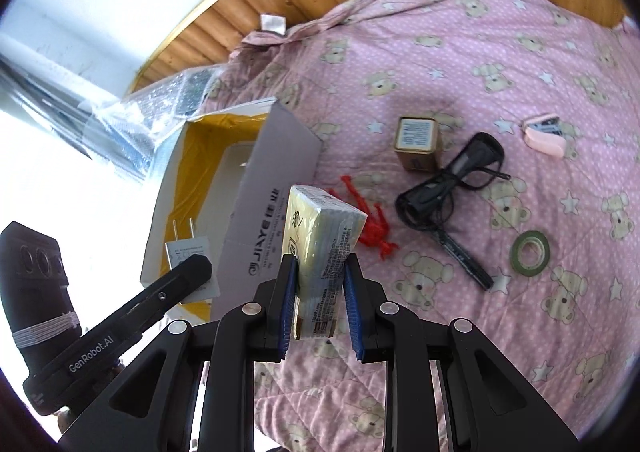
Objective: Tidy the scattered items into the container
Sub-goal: 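Carry the charger and tissue pack into the box and open both tools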
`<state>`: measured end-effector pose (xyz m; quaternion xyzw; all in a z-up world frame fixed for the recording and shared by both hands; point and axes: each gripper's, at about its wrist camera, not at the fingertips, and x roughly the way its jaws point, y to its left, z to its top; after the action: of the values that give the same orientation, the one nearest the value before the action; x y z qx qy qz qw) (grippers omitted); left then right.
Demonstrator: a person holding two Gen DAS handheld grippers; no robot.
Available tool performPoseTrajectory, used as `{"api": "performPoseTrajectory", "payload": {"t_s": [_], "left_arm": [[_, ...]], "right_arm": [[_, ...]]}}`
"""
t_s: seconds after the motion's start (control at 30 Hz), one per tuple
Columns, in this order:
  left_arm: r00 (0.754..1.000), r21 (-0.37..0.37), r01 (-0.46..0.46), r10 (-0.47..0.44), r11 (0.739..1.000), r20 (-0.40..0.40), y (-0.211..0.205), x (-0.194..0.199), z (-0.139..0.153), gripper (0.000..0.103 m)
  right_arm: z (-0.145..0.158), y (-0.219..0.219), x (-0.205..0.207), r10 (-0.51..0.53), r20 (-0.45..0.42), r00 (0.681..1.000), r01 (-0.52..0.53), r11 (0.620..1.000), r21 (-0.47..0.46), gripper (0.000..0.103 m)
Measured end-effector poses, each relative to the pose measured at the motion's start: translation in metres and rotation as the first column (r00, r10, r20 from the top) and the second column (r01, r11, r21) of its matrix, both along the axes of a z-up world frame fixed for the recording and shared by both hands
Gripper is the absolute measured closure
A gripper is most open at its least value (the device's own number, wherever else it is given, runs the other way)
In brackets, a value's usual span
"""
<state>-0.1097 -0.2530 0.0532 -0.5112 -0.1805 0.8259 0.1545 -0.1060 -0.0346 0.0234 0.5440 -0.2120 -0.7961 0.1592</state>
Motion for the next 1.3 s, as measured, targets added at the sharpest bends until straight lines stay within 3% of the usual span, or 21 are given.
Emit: {"api": "performPoseTrajectory", "payload": {"t_s": [0.53,0.97,1.03,1.07,1.1,1.17,1.3], "left_arm": [[0.974,0.052,-0.225,0.226,0.973,-0.017,-0.094,0.013,0.011,0.081],[0.937,0.04,-0.348,0.348,0.937,-0.008,-0.144,-0.001,0.001,0.081],[0.934,0.018,-0.357,0.357,0.934,-0.013,-0.148,-0.011,-0.004,0.081],[0.933,-0.001,-0.36,0.36,0.933,-0.017,-0.149,-0.018,-0.007,0.081],[0.931,-0.02,-0.364,0.363,0.931,-0.022,-0.15,-0.024,-0.011,0.077],[0.928,-0.066,-0.371,0.373,0.926,0.017,-0.154,-0.039,-0.023,0.071],[0.923,-0.039,-0.382,0.383,0.923,0.028,-0.163,-0.034,-0.027,0.066]], "right_arm": [[0.041,-0.096,-0.024,0.21,-0.089,0.974,-0.207,0.978,0.037,0.079],[0.044,-0.167,-0.061,0.335,-0.141,0.932,-0.318,0.939,0.128,0.079],[0.042,-0.176,-0.069,0.339,-0.17,0.925,-0.312,0.935,0.165,0.075],[0.038,-0.181,-0.075,0.342,-0.181,0.922,-0.31,0.933,0.184,0.065],[0.033,-0.186,-0.081,0.346,-0.193,0.918,-0.307,0.93,0.203,0.047],[0.022,-0.19,-0.087,0.347,-0.172,0.922,-0.308,0.927,0.215,0.044],[0.005,-0.183,-0.082,0.337,-0.116,0.934,-0.312,0.93,0.196,0.044]]}}
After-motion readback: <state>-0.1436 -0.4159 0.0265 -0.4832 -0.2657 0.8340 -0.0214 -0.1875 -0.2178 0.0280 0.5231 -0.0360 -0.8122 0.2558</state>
